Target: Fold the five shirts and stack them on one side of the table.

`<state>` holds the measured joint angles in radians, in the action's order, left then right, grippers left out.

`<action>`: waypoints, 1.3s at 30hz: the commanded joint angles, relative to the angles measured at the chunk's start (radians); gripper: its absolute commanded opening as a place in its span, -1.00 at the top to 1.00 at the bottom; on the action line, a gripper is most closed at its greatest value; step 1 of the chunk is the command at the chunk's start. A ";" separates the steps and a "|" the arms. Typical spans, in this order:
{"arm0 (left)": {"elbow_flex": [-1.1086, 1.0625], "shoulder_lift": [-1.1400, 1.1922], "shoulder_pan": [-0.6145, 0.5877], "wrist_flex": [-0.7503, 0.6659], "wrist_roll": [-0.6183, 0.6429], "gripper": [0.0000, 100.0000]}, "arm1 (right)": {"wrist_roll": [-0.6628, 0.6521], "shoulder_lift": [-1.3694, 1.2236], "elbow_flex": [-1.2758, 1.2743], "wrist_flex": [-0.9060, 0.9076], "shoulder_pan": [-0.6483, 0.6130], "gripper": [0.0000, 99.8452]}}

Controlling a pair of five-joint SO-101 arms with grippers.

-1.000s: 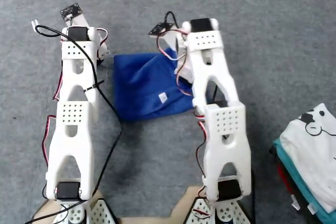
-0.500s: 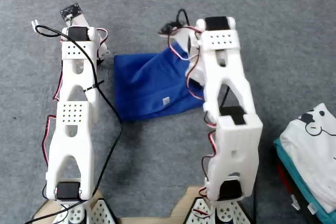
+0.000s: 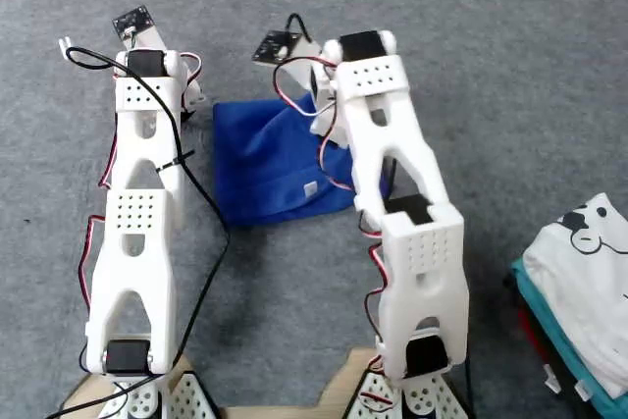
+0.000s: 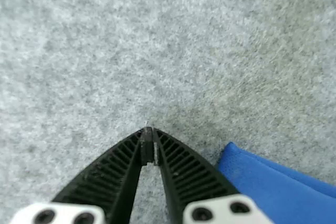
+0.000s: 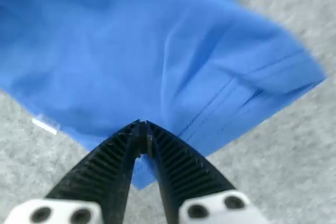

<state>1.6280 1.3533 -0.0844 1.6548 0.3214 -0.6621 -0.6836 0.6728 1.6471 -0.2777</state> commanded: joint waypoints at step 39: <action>-0.107 -0.225 0.175 0.104 0.166 0.96 | -0.058 -0.064 0.303 -0.181 0.067 0.99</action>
<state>1.5712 1.1953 0.0644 1.7484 0.4396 -0.7173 -0.6989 0.8984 1.5198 -0.1841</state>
